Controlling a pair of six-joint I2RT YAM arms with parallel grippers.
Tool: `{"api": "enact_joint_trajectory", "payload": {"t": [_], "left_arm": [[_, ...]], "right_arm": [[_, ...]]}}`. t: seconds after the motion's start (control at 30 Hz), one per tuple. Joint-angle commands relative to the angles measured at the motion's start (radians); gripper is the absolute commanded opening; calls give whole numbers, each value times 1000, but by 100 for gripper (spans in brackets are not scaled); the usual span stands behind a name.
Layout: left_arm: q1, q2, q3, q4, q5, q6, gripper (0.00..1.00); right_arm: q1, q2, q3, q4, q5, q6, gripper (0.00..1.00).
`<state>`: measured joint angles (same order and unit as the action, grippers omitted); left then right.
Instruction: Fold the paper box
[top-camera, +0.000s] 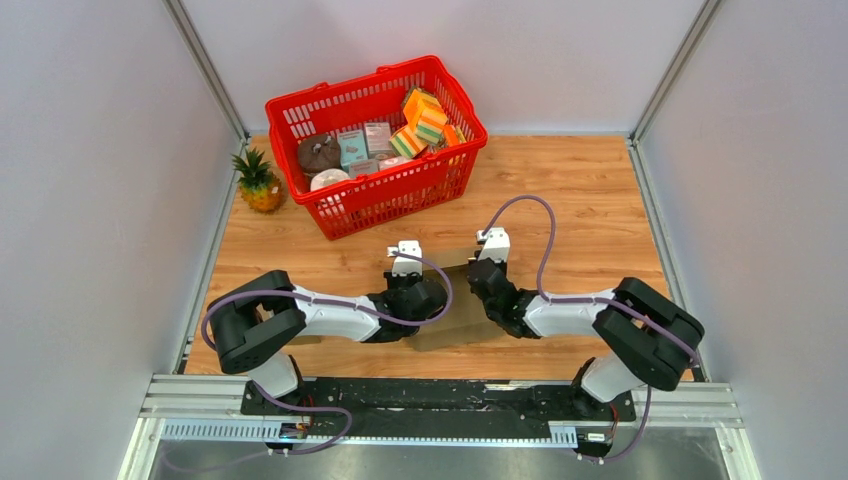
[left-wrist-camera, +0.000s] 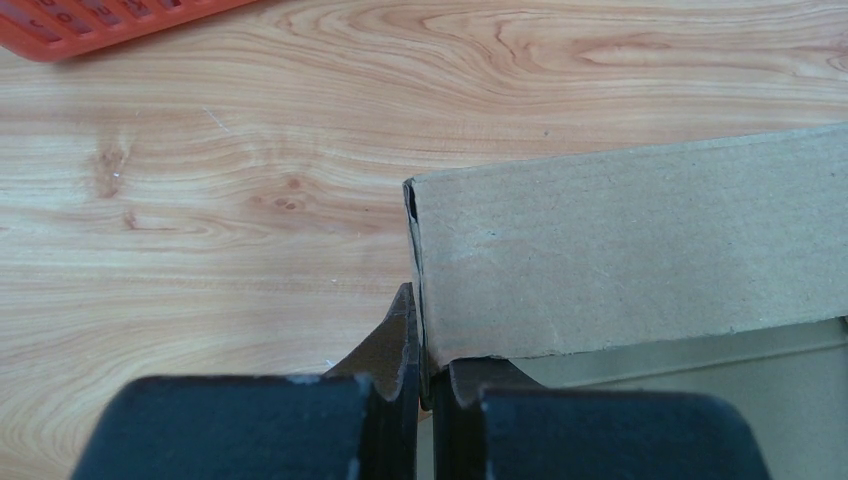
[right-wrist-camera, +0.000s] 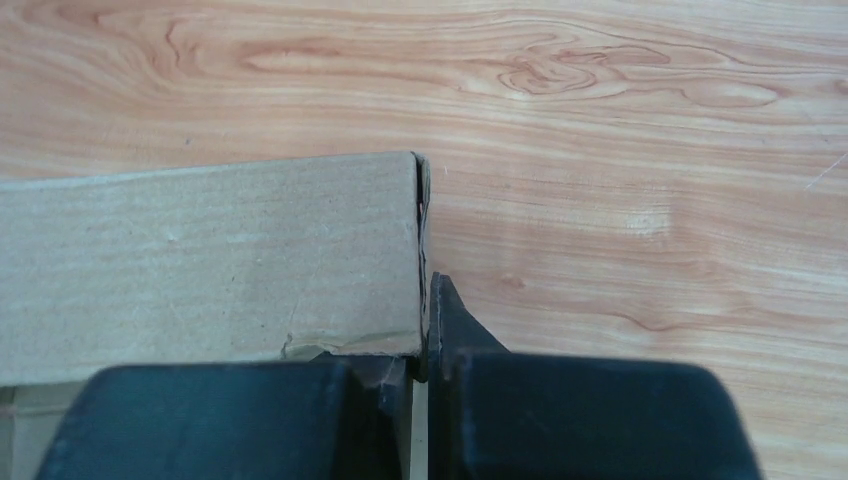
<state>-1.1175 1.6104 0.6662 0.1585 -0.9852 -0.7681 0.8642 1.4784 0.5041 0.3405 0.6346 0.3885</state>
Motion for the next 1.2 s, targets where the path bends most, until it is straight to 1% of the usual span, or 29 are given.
{"api": "enact_joint_trajectory", "payload": {"t": [0.0, 0.13, 0.17, 0.23, 0.27, 0.3, 0.37, 0.4, 0.53, 0.57, 0.6, 0.67, 0.73, 0.77, 0.87, 0.9, 0.93, 0.97, 1.0, 1.03, 1.07, 1.1, 1.13, 1.17], "left_arm": [[-2, -26, -10, 7, 11, -14, 0], [-2, -29, -11, 1, 5, -25, 0], [-4, -29, -10, -2, 2, -26, 0], [-2, -27, -7, -14, -9, -39, 0], [-4, -26, -4, -26, -10, -45, 0], [-4, -26, -4, -33, -13, -51, 0], [-4, -29, -2, -56, -30, -77, 0], [-2, -29, -1, -63, -35, -89, 0], [-4, -32, -1, -83, -50, -119, 0], [-2, -33, 1, -89, -50, -122, 0], [-4, -33, 1, -91, -52, -125, 0], [-4, -33, 0, -99, -56, -132, 0], [-4, -38, -2, -103, -59, -140, 0], [-4, -40, -4, -103, -59, -142, 0], [-4, -40, -7, -99, -55, -139, 0], [-2, -40, -5, -97, -55, -135, 0], [-4, -38, -5, -94, -52, -134, 0], [-4, -41, -7, -94, -50, -132, 0], [-4, -43, -7, -93, -50, -129, 0], [-4, -43, -8, -91, -50, -131, 0], [-4, -43, -8, -91, -52, -131, 0], [-2, -41, -7, -93, -52, -131, 0], [-4, -43, -5, -94, -52, -132, 0], [-4, -40, -4, -97, -53, -132, 0]], "right_arm": [[15, 91, 17, 54, 195, 167, 0], [44, 112, 56, -29, 287, 245, 0], [44, 121, 69, -94, 296, 295, 0], [61, 125, 100, -138, 325, 318, 0], [68, 129, 112, -203, 339, 335, 0], [73, 135, 128, -254, 352, 396, 0], [76, 143, 154, -346, 378, 469, 0], [76, 151, 163, -389, 381, 539, 0], [104, 203, 226, -478, 413, 631, 0], [105, 220, 250, -551, 424, 670, 0], [107, 239, 295, -586, 431, 696, 0], [108, 279, 324, -651, 442, 766, 0], [107, 290, 329, -653, 432, 786, 0], [107, 287, 321, -620, 422, 770, 0], [108, 243, 260, -505, 386, 640, 0], [105, 224, 248, -502, 379, 616, 6], [105, 203, 217, -494, 363, 583, 18], [105, 148, 200, -489, 350, 522, 31], [98, 117, 180, -477, 327, 482, 60], [90, 90, 127, -448, 250, 425, 70], [84, 27, 110, -437, 210, 365, 80], [73, 1, 90, -442, 164, 340, 96], [68, -27, 83, -469, 77, 337, 100], [71, -53, 74, -545, 42, 337, 100]]}}
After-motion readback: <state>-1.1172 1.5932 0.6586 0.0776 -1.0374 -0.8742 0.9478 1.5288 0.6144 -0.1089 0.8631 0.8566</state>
